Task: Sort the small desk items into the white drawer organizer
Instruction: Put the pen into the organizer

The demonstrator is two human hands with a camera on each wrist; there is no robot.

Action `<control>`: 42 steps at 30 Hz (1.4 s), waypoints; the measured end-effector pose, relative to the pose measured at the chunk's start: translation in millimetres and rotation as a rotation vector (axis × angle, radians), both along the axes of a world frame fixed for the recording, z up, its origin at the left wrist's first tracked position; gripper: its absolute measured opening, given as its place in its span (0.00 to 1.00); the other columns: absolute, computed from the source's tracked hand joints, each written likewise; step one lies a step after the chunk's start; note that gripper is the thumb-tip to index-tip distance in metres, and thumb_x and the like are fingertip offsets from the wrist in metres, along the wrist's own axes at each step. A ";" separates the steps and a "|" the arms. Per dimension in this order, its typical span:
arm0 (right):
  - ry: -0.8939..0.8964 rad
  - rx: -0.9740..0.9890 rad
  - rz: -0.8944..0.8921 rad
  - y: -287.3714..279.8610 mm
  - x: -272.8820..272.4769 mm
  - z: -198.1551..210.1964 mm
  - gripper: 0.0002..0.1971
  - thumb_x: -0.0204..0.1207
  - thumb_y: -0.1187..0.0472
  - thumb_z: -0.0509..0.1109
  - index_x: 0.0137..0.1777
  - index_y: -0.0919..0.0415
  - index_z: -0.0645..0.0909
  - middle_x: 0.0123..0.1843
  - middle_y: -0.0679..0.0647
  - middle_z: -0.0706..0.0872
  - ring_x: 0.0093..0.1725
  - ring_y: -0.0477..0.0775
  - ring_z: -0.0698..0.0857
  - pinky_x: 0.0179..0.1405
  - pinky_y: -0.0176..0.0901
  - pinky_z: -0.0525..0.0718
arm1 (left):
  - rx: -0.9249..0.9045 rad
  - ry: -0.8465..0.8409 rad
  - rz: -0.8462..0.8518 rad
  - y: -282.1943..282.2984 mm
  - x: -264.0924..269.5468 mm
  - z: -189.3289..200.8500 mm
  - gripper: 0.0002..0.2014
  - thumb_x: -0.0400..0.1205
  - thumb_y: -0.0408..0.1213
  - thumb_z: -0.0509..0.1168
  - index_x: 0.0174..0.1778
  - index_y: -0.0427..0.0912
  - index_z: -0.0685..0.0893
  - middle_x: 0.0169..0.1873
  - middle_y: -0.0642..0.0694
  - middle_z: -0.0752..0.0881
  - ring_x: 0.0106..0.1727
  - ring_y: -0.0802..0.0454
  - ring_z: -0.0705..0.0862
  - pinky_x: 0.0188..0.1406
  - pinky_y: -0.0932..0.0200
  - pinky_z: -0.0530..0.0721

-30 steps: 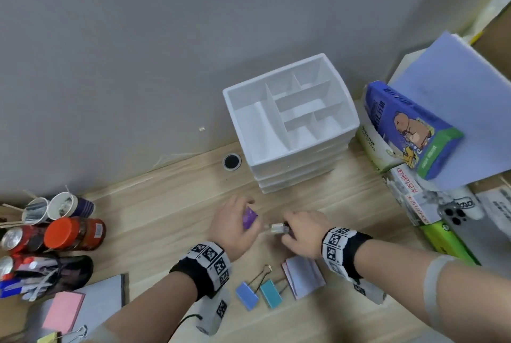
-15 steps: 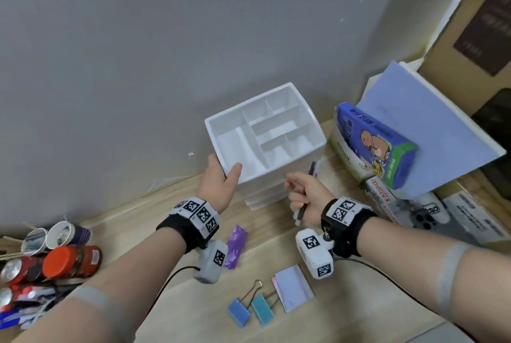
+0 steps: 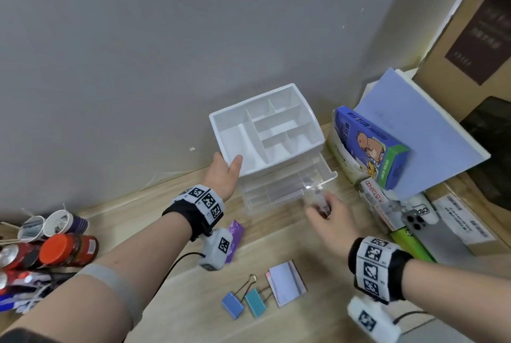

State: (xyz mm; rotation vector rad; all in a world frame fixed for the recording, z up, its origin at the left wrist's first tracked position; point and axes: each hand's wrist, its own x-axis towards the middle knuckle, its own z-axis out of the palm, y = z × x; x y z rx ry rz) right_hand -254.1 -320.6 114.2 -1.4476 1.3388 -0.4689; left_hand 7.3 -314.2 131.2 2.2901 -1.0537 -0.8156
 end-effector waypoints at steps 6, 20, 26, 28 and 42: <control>0.613 -0.753 0.814 -46.3 48.0 40.3 0.05 0.78 0.55 0.63 0.46 0.55 0.71 0.40 0.53 0.86 0.42 0.61 0.84 0.40 0.52 0.78 | 0.000 0.056 0.024 1.6 4.3 8.0 0.30 0.81 0.69 0.43 0.47 0.43 0.73 0.40 0.40 0.84 0.40 0.41 0.83 0.54 0.41 0.84; 0.219 -0.814 0.862 -32.9 36.1 15.7 0.06 0.74 0.58 0.65 0.47 0.56 0.82 0.40 0.50 0.86 0.40 0.53 0.81 0.39 0.45 0.78 | -0.035 0.059 -0.055 1.3 11.6 11.1 0.20 0.88 0.53 0.49 0.44 0.42 0.76 0.31 0.42 0.87 0.28 0.47 0.83 0.35 0.52 0.84; 0.509 -0.643 0.932 -34.8 35.9 -5.9 0.17 0.75 0.54 0.61 0.63 0.55 0.78 0.55 0.54 0.88 0.52 0.57 0.85 0.49 0.52 0.86 | 0.022 -0.048 -0.123 -2.3 14.7 11.3 0.23 0.88 0.52 0.46 0.44 0.38 0.77 0.30 0.42 0.88 0.31 0.43 0.85 0.43 0.50 0.85; 0.505 -0.580 0.875 -44.2 45.6 -7.1 0.24 0.76 0.54 0.64 0.71 0.58 0.73 0.64 0.57 0.84 0.62 0.59 0.81 0.58 0.54 0.83 | 0.033 -0.071 -0.137 -3.0 16.7 10.0 0.23 0.88 0.52 0.46 0.44 0.38 0.77 0.31 0.41 0.88 0.31 0.43 0.84 0.42 0.50 0.84; 0.444 -0.479 1.105 -18.1 53.1 -42.3 0.19 0.75 0.54 0.70 0.65 0.57 0.76 0.62 0.53 0.79 0.57 0.57 0.82 0.49 0.47 0.78 | -0.090 -0.032 -0.004 34.8 19.7 -5.2 0.23 0.85 0.58 0.50 0.40 0.40 0.75 0.32 0.47 0.79 0.33 0.48 0.77 0.41 0.46 0.80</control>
